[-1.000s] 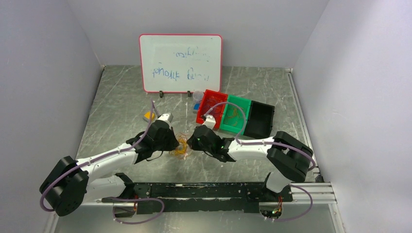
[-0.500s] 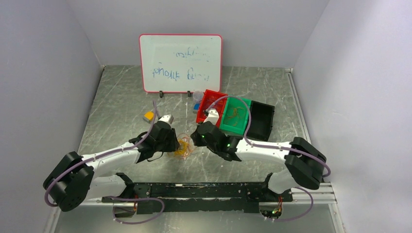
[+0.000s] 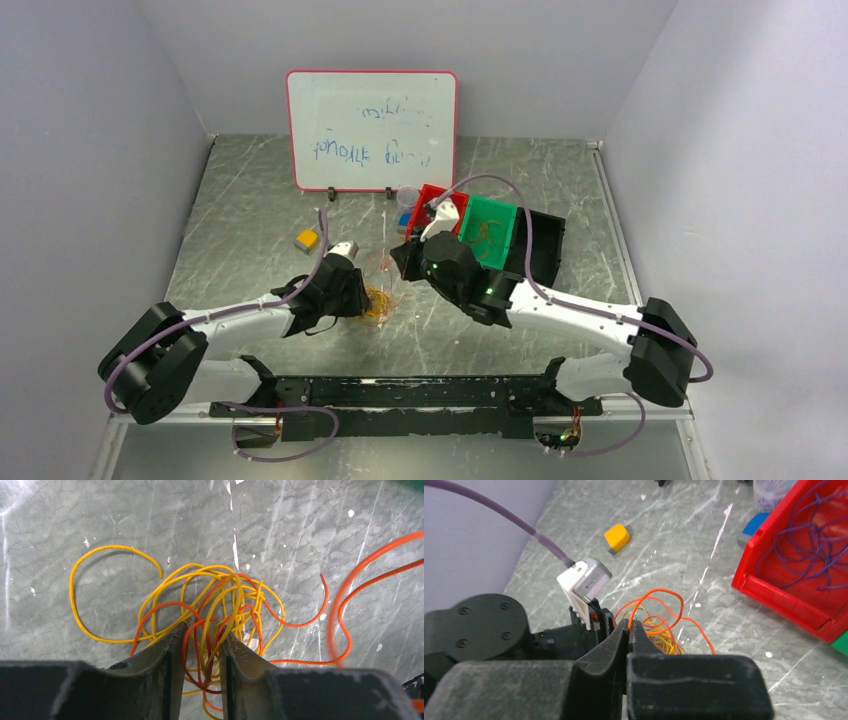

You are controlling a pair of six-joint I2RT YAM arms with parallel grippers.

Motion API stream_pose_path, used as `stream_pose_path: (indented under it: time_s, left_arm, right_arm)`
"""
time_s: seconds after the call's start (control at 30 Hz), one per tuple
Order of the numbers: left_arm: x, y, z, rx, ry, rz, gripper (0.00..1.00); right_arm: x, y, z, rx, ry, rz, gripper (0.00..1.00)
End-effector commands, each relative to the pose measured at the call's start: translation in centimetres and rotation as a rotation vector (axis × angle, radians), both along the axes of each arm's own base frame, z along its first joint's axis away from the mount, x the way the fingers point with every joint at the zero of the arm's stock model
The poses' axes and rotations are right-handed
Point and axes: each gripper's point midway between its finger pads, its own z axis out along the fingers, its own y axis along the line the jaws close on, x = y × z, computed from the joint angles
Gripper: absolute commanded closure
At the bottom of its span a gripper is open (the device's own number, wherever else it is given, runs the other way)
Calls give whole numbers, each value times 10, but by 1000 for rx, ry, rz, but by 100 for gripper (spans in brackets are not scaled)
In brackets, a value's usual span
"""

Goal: Untangle the cables

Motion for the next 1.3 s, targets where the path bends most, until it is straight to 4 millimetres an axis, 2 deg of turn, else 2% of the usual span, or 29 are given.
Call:
stream_pose_path:
  time_s: [0.0,0.27,0.33,0.4,0.67,0.8,1.07,1.27]
  left_arm:
    - [-5,-1,-6,-11,13,-4,68]
    - [-6,4,-10,14,18,-6,88]
    - [-7,3,-9,7,21,-4,93]
    - [-9,2,-10,-4,23,-5,93]
    - [-8,3,-14,14,31,-8,93]
    - [-7,1,-14,10,30,-14,93]
    - [-7,5,-16,27,29,-6,93]
    - [-11,9,-16,26,28,-3,93]
  right_arm:
    - [12,-12,42,-4,-114,-32,100]
    - [17,-33,100,-18,-251,-64,100]
    - [18,-42,109,-43,-283,-79,100]
    - [21,-49,135,-39,-329,-100,100]
    - [21,-78,193,-45,-447,-171,100]
    - [21,-92,212,-53,-487,-211,100]
    - [16,-110,234,-47,-546,-244,100]
    - [7,-135,274,-8,-650,-285,100]
